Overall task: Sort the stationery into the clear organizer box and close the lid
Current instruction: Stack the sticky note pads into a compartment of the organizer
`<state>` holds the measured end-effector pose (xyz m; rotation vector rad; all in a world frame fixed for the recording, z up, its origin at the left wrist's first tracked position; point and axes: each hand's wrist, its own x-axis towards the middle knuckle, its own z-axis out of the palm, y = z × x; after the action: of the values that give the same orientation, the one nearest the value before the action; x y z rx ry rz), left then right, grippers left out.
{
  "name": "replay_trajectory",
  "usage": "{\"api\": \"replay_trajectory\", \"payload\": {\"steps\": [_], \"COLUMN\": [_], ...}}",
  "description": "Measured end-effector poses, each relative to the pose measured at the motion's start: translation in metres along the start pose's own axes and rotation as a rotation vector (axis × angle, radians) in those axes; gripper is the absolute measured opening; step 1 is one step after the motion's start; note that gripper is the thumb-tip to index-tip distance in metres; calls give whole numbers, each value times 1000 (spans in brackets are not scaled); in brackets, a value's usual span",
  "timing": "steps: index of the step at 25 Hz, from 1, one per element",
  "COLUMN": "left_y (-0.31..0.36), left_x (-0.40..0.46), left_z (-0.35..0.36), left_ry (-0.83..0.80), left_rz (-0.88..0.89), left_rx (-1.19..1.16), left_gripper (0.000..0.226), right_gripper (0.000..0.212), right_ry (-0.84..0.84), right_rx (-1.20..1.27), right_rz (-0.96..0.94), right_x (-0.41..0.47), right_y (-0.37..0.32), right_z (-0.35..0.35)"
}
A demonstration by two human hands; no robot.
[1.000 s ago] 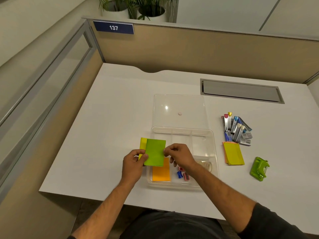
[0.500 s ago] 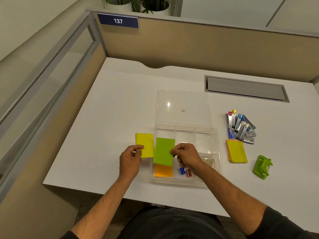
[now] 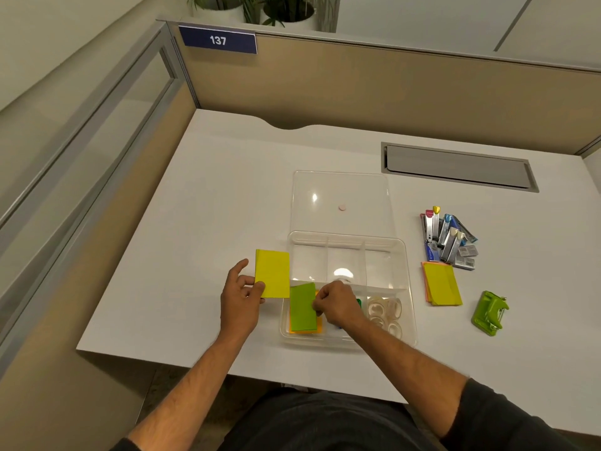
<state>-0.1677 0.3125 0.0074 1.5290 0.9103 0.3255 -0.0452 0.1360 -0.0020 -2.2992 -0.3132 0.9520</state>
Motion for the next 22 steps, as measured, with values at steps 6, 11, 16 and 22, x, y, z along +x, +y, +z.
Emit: {"api": "replay_trajectory", "payload": {"steps": [6,11,16,22], "left_y": [1,6,13,-1], "left_x": [-6,-14,-20,-18], "left_z": [2,10,13,9], "left_ry": [-53,-122,-219,-250], "left_rz": [-34,37,121,233], "left_rx": [-75,-58,5,245], "left_gripper": [31,21,18,33], "right_gripper": [25,53,31,38], "right_ry": [114,-216,-332,-294], "right_rx": [56,673,804,695], "right_rz": [-20,329,336,226], "right_x": [-8,-9,-7,-14], "right_y": [-8,-21,-17,-10], "right_z": [-14,-36,-36,-37]}}
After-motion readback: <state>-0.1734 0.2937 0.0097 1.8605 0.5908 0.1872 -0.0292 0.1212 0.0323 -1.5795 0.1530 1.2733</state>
